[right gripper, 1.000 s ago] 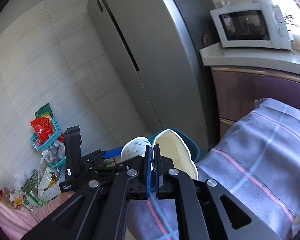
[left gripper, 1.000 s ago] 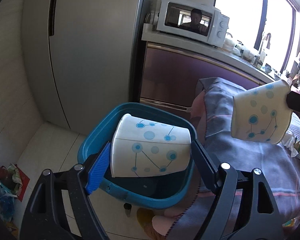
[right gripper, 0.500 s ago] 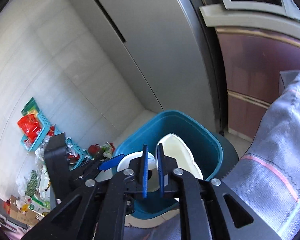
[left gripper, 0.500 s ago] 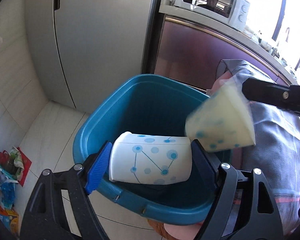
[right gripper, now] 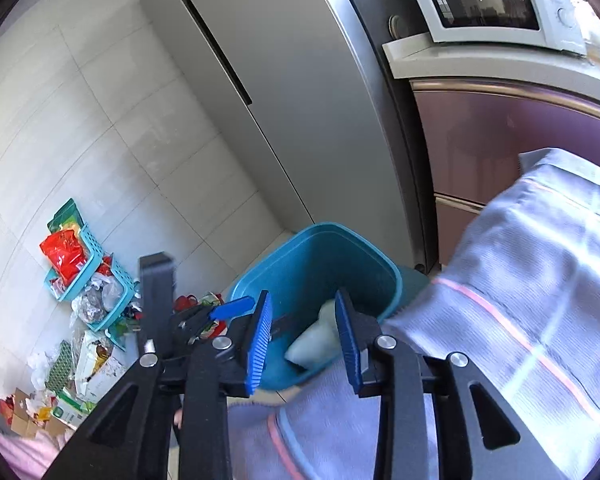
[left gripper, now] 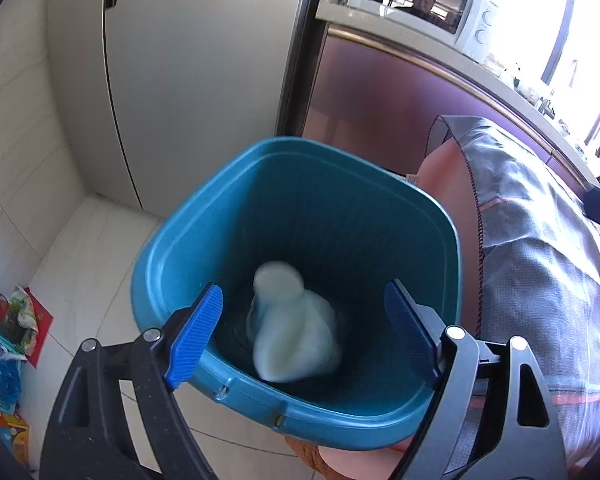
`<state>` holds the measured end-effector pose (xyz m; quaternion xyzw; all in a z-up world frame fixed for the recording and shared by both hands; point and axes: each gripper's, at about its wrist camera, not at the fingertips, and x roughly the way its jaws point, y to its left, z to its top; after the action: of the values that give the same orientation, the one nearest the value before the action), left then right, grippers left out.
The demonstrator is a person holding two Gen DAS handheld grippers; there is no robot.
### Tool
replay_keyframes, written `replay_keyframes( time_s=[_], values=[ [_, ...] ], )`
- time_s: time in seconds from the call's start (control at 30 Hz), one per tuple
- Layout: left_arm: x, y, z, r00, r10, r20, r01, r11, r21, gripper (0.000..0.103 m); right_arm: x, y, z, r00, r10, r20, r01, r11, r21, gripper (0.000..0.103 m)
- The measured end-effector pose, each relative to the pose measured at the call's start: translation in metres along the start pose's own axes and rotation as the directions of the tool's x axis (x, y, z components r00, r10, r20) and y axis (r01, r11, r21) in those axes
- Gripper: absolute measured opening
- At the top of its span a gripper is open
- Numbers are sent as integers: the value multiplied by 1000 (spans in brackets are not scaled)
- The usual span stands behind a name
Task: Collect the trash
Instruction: 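Open the left gripper to drop the paper cup while the right drops the yellow cup, then grasp a brown snack wrapper with the left gripper while the right grasps another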
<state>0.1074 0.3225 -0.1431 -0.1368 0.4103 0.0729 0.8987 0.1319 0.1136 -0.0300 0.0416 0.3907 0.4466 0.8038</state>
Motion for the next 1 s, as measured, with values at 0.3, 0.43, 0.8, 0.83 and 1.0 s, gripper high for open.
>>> replay_keyframes(
  time_s=[0.3, 0.43, 0.8, 0.83, 1.0],
  values=[
    [-27, -25, -5, 997, -11, 79, 9, 1000, 26, 82, -59, -13, -33, 999, -22, 44, 21, 1000, 12, 37],
    [-61, -61, -6, 985, -77, 157, 61, 993, 105, 83, -97, -19, -54, 993, -67, 98, 65, 998, 20, 43],
    [-117, -194, -41, 907, -406, 115, 335, 858, 389, 84, -219, -55, -128, 923, -297, 246, 258, 950, 178, 43],
    [-118, -208, -47, 896, -436, 92, 364, 835, 413, 84, -231, -59, -135, 911, -322, 259, 277, 941, 197, 43],
    [-126, -274, -76, 826, -562, -45, 507, 705, 496, 84, -286, -83, -166, 840, -446, 309, 352, 881, 316, 43]
  ],
)
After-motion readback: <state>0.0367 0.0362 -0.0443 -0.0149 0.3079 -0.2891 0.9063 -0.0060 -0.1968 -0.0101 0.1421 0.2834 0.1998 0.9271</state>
